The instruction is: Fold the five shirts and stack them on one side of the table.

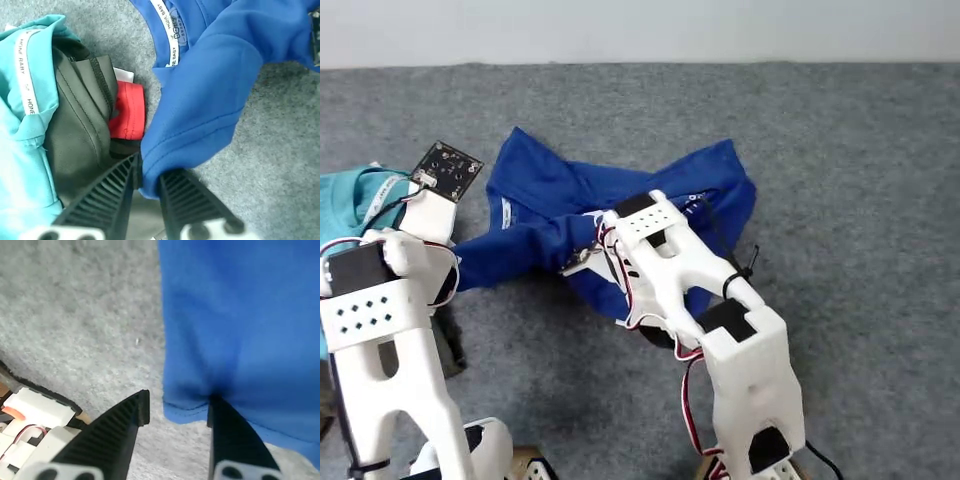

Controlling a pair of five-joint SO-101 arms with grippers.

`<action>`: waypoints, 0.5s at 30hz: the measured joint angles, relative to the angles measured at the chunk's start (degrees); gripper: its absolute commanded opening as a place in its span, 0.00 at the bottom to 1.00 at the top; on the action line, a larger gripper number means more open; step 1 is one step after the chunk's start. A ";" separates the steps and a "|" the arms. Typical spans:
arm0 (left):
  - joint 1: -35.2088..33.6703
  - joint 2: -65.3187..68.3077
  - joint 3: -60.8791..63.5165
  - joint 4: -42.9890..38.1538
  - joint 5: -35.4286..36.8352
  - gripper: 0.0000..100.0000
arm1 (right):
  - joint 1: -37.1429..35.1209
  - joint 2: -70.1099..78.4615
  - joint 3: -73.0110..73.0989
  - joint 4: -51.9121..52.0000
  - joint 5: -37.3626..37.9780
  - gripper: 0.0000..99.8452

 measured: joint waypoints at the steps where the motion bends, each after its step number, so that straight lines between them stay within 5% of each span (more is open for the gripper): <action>1: 0.00 0.00 0.00 0.00 0.00 0.02 | 0.00 0.44 -0.09 -0.35 -0.88 0.21; 5: 0.00 0.00 0.00 0.00 0.00 0.02 | -0.09 1.05 -0.79 -0.70 -2.99 0.21; 11: 0.00 0.00 0.00 0.00 0.00 0.02 | 0.18 2.55 -2.37 -1.32 -3.25 0.03; 15: 0.00 0.00 0.00 0.00 0.00 0.02 | 0.44 4.31 -3.96 -2.11 -3.25 0.02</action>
